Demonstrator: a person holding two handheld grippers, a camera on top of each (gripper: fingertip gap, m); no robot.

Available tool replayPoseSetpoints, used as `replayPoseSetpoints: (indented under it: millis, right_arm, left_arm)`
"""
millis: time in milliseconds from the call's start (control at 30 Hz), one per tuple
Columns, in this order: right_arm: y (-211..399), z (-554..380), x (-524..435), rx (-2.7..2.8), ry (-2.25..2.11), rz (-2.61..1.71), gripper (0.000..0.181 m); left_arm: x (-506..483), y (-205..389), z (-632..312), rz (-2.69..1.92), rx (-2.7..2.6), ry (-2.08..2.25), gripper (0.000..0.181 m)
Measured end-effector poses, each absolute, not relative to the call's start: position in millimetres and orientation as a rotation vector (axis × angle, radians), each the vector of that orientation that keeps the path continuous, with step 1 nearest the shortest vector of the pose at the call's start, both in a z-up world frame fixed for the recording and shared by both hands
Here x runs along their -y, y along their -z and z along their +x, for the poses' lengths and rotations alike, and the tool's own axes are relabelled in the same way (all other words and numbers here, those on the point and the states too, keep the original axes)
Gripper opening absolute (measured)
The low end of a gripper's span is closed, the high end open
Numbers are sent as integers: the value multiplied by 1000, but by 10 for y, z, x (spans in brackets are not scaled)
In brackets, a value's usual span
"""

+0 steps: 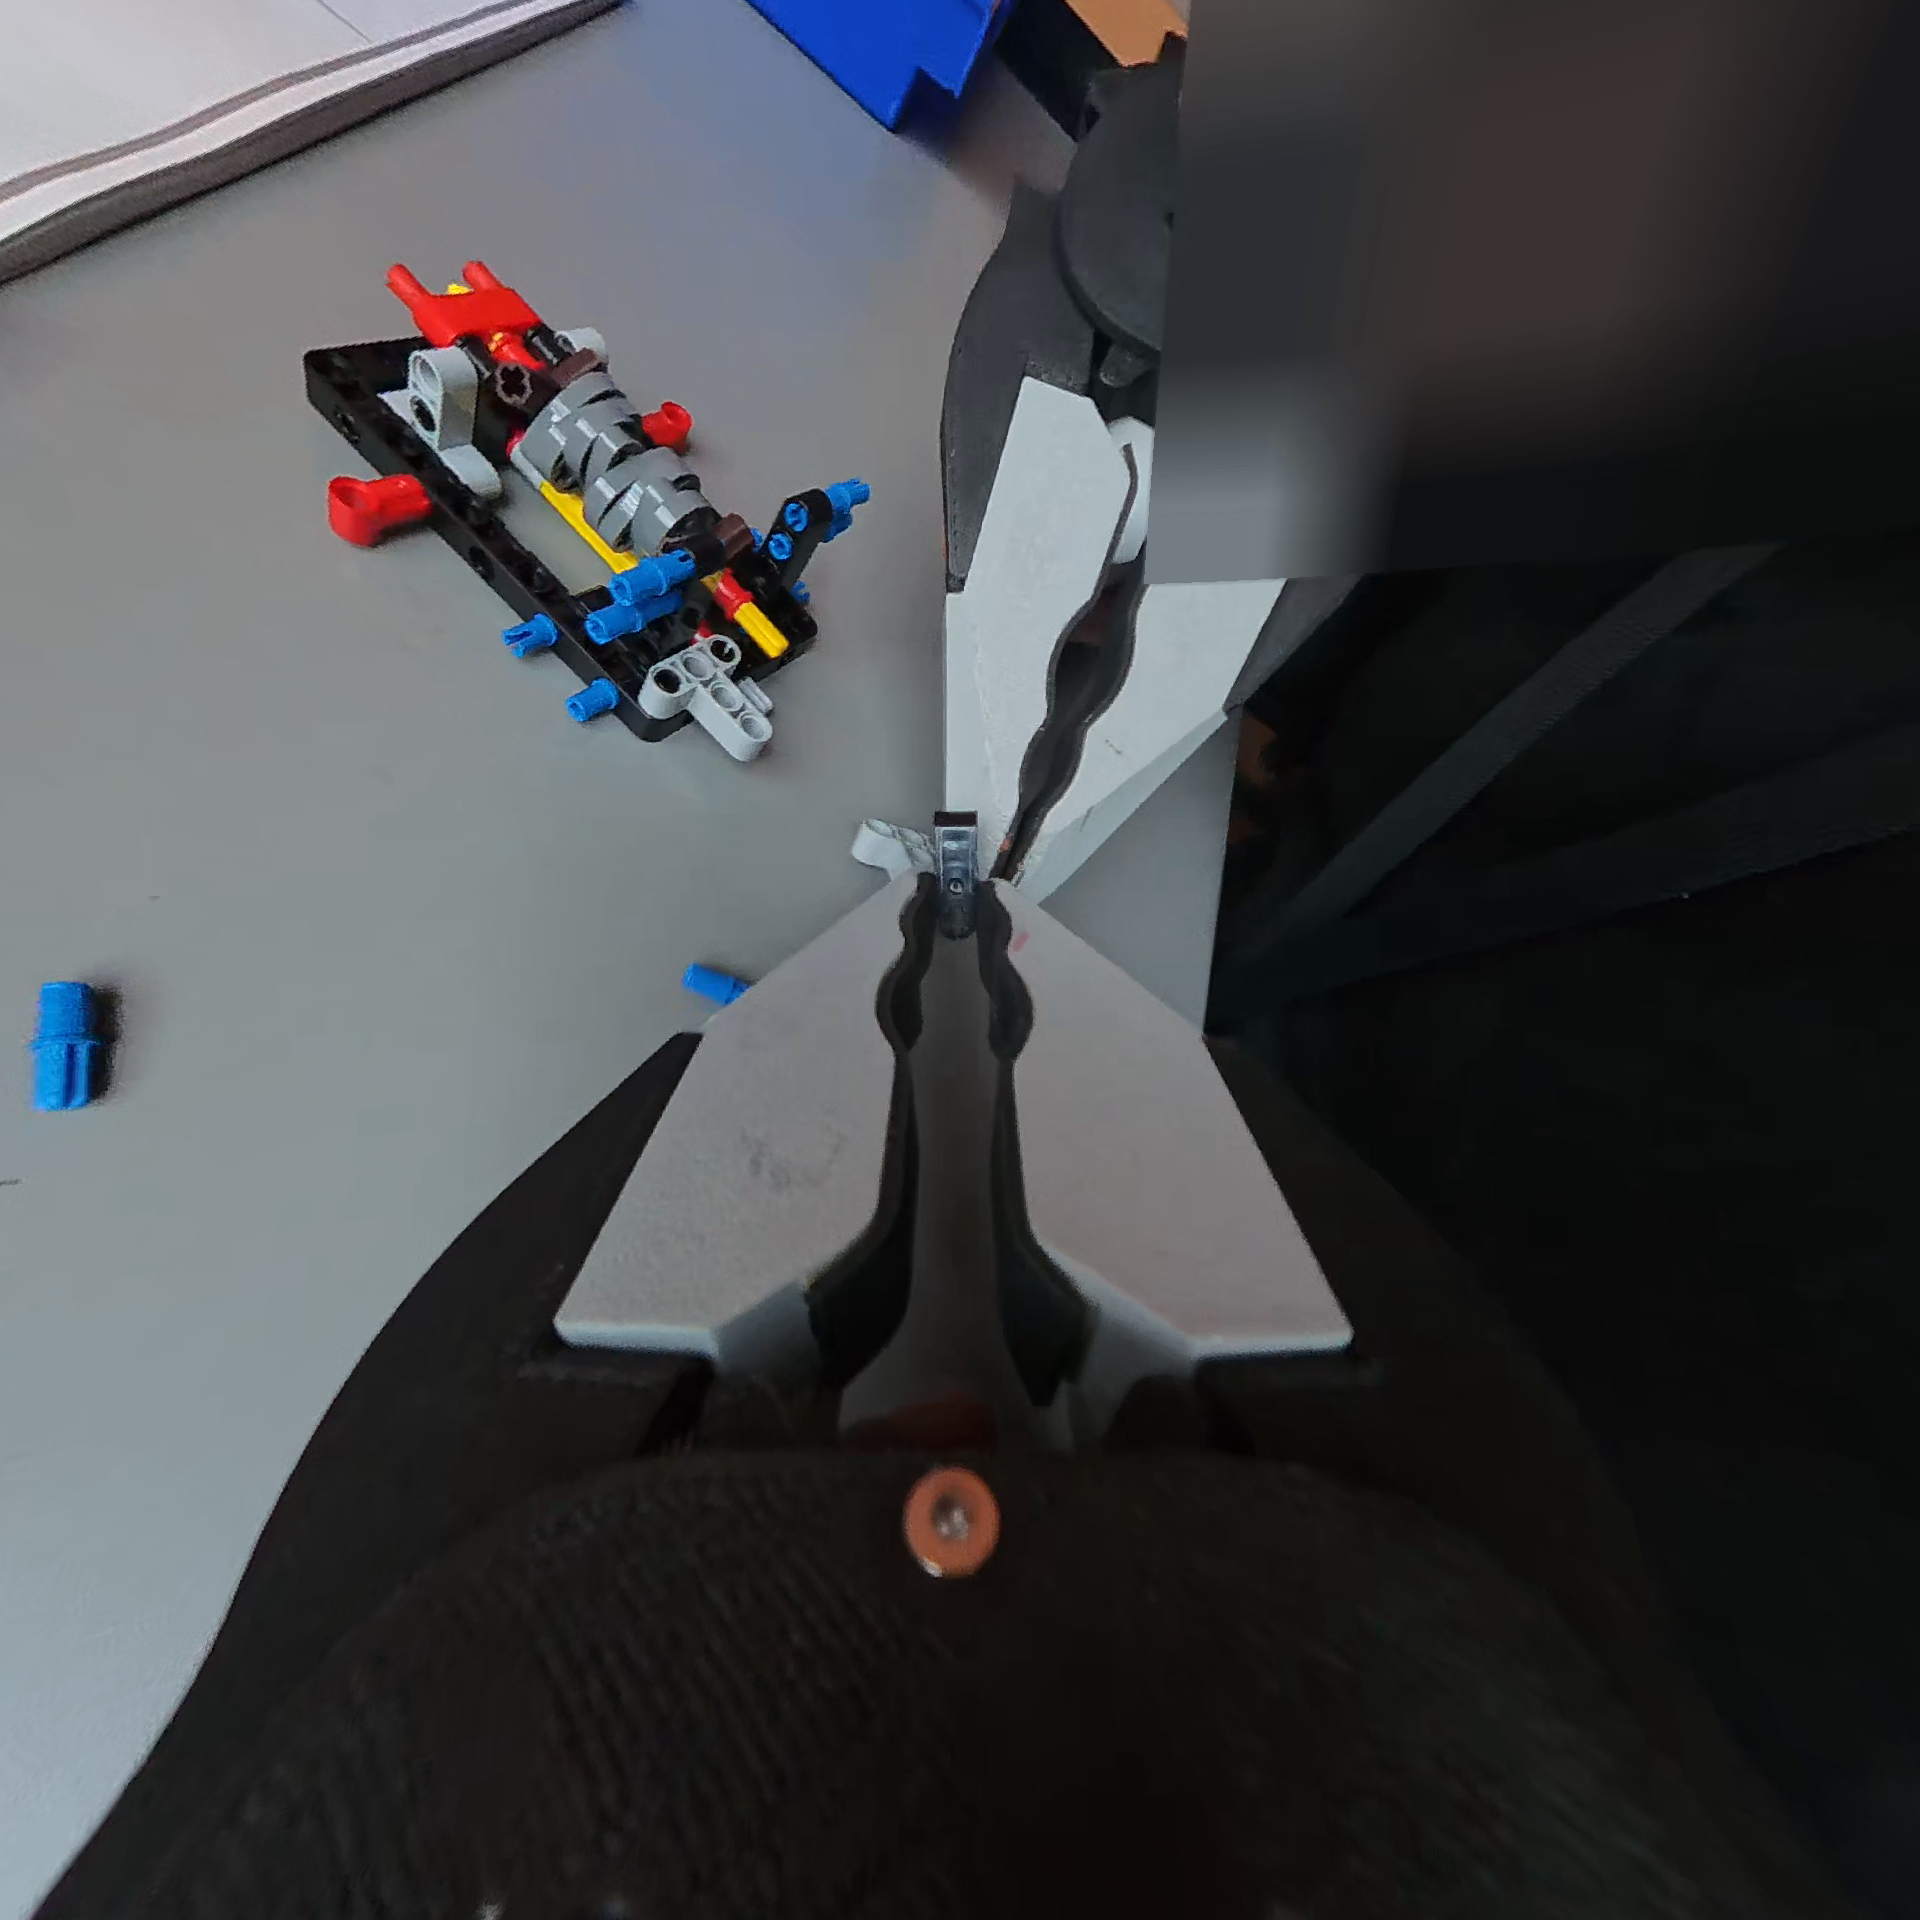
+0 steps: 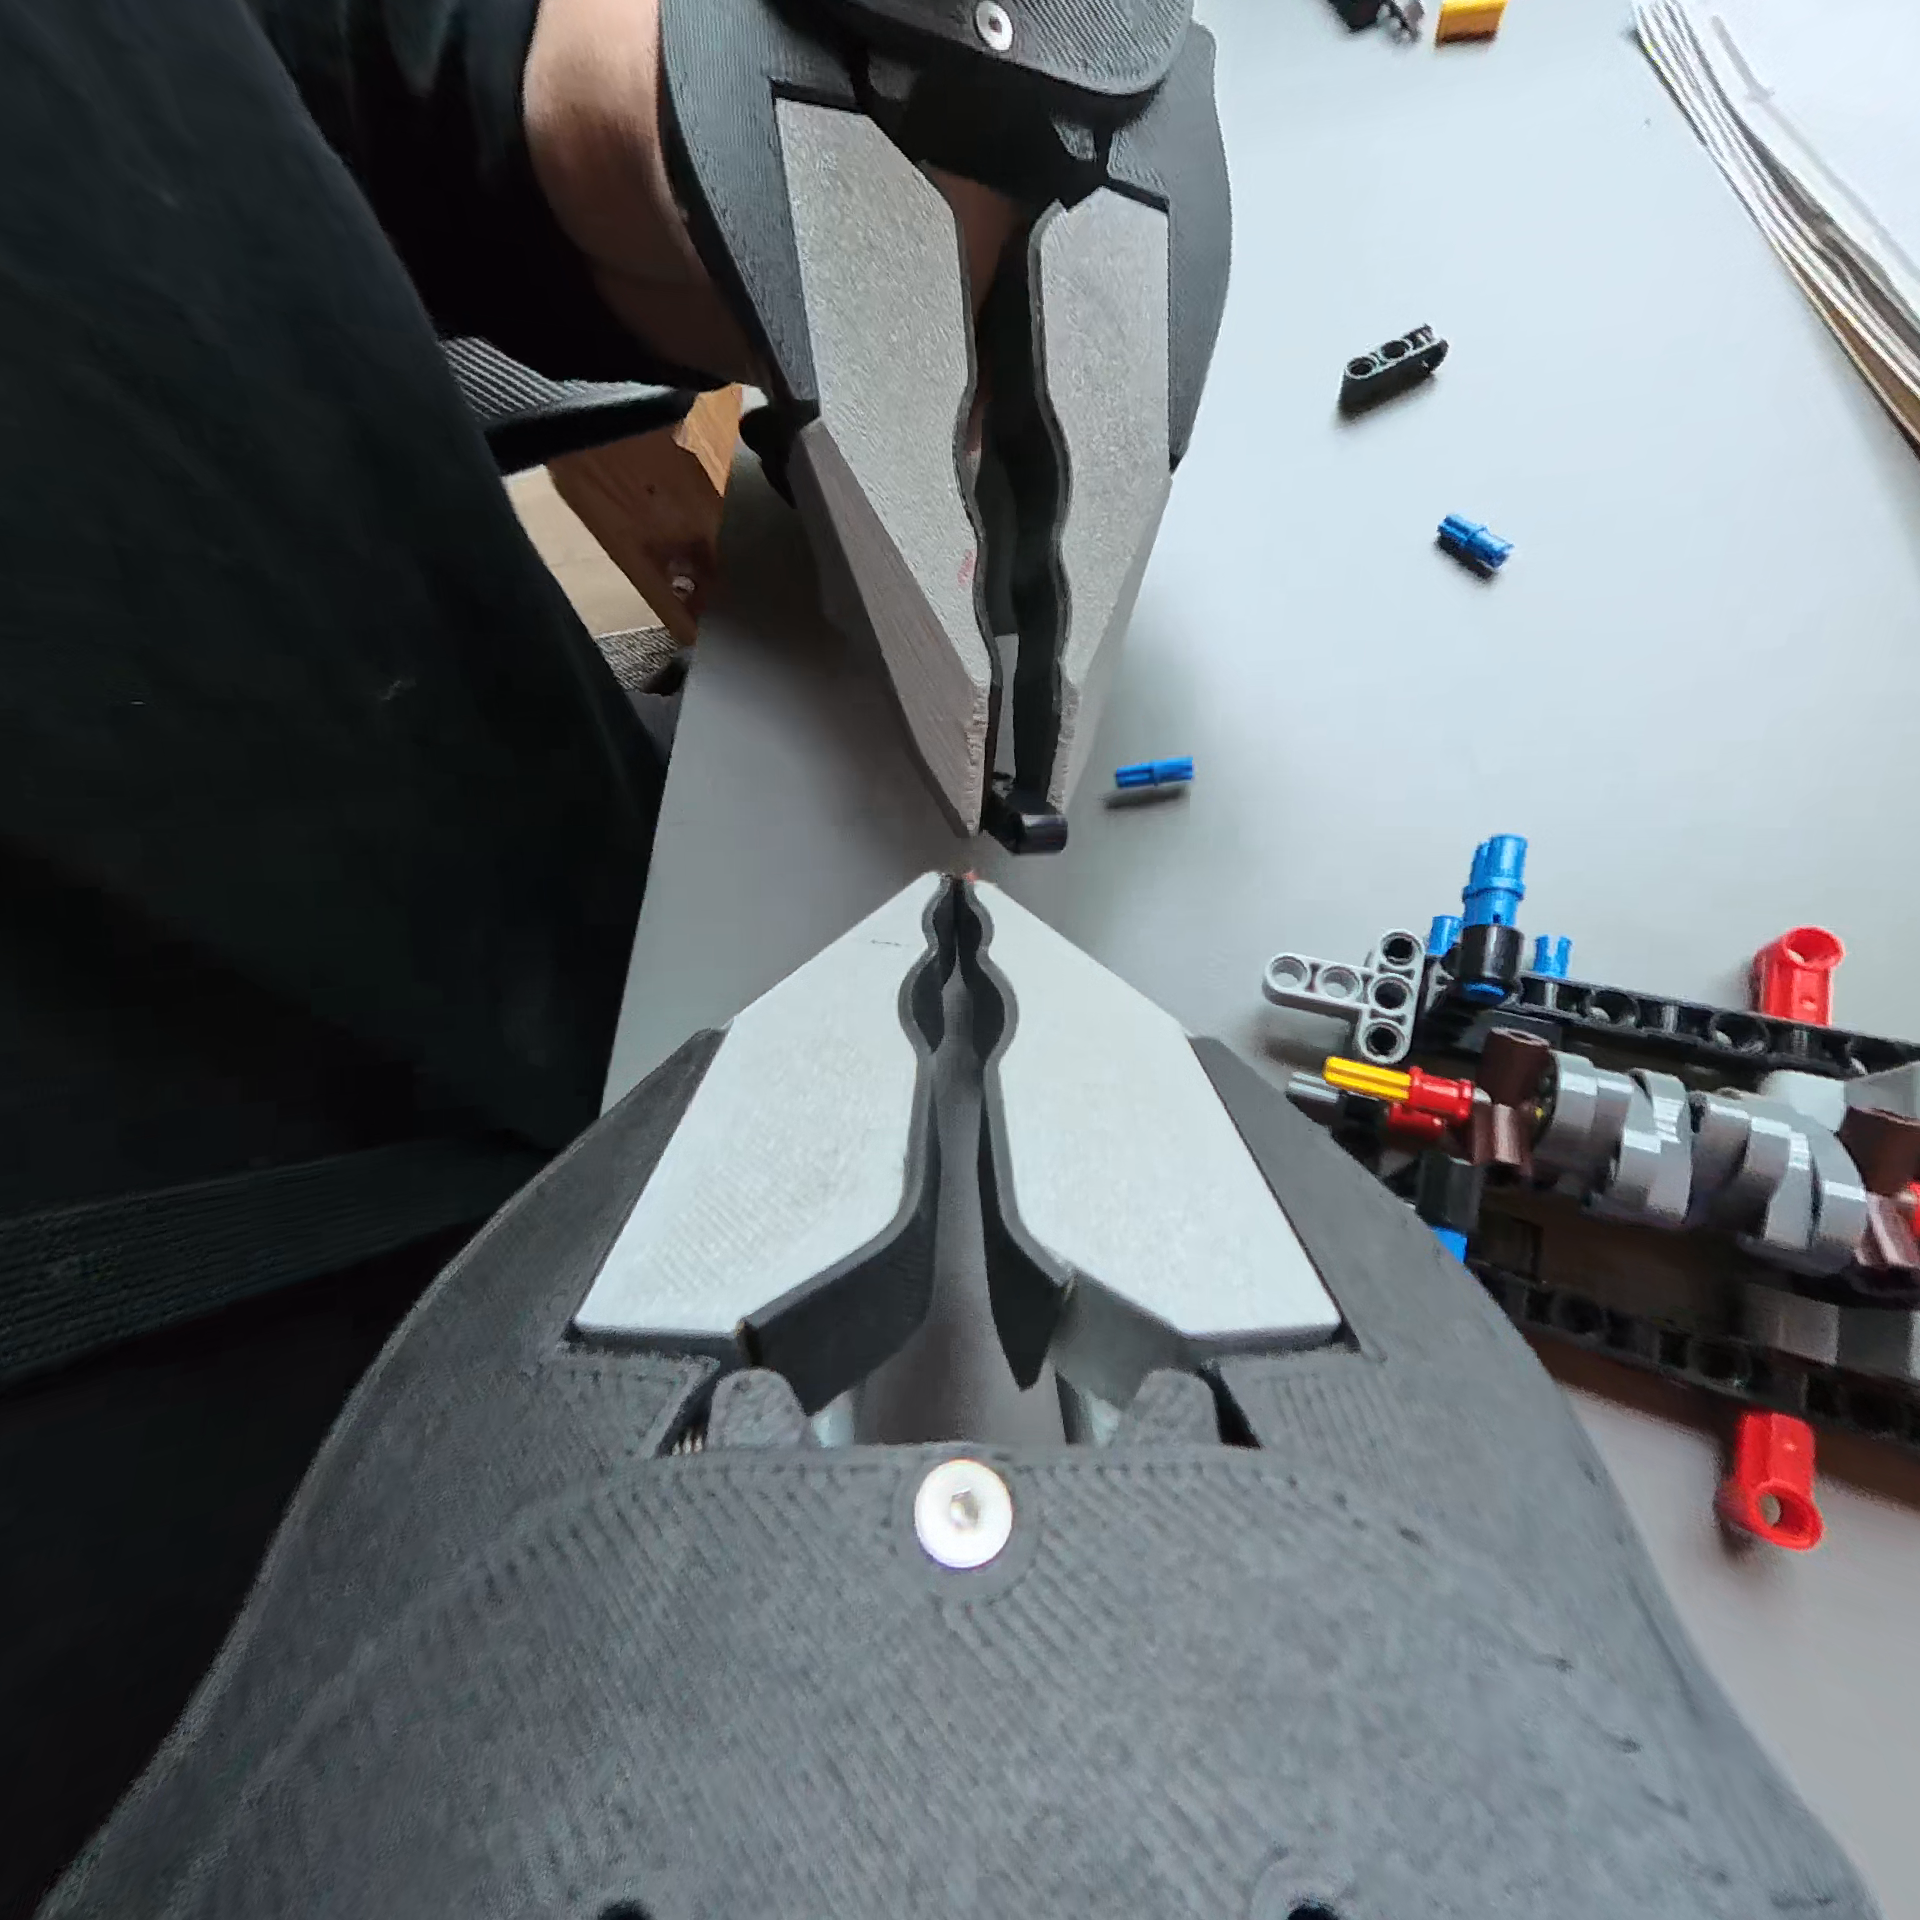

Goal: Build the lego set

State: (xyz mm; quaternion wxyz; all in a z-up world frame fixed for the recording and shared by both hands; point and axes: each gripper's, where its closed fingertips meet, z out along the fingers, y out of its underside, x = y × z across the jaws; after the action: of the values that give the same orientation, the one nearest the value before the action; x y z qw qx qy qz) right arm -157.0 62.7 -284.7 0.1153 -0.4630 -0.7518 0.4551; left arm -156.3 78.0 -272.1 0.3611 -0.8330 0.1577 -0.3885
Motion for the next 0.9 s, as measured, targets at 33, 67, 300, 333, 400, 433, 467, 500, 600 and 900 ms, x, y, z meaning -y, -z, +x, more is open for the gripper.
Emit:
replayPoseSetpoints:
  millis: [33, 67, 300, 333, 400, 433, 467, 500, 600, 900]
  right_arm:
    - [2859, -1573, -634, 2202, -1316, -1359, 0]
    - [2863, -1575, -648, 2196, -1301, -1358, 0]
    - [2684, -1583, -789, 2032, -1437, -1397, 0]
    - [2667, -1603, -817, 2003, -1449, -1421, 0]
    - [2611, -1646, -829, 1955, -1491, -1457, 0]
    - [2588, -1675, -831, 1935, -1504, -1484, 0]
    - [2576, -1701, -825, 1922, -1514, -1515, 3]
    - [2564, -1724, -811, 1911, -1528, -1544, 6]
    - [2512, -1772, -728, 1873, -1595, -1610, 16]
    - [2436, -1821, -564, 1823, -1674, -1703, 7]
  left_arm:
    - [-782, 2726, -1593, -2149, -399, 988, 6]
    - [-777, 2737, -1632, -2156, -394, 965, 6]
    - [-733, 2752, -1916, -2162, -342, 728, 6]
    - [-730, 2767, -1923, -2170, -359, 672, 6]
    - [-727, 2801, -1907, -2181, -410, 551, 5]
    - [-725, 2819, -1898, -2188, -442, 484, 5]
    - [-726, 2832, -1894, -2194, -472, 415, 5]
    - [-727, 2833, -1892, -2198, -503, 348, 5]
    - [-723, 2761, -1887, -2171, -576, 180, 5]
    - [-642, 2509, -1751, -2055, -719, -59, 6]
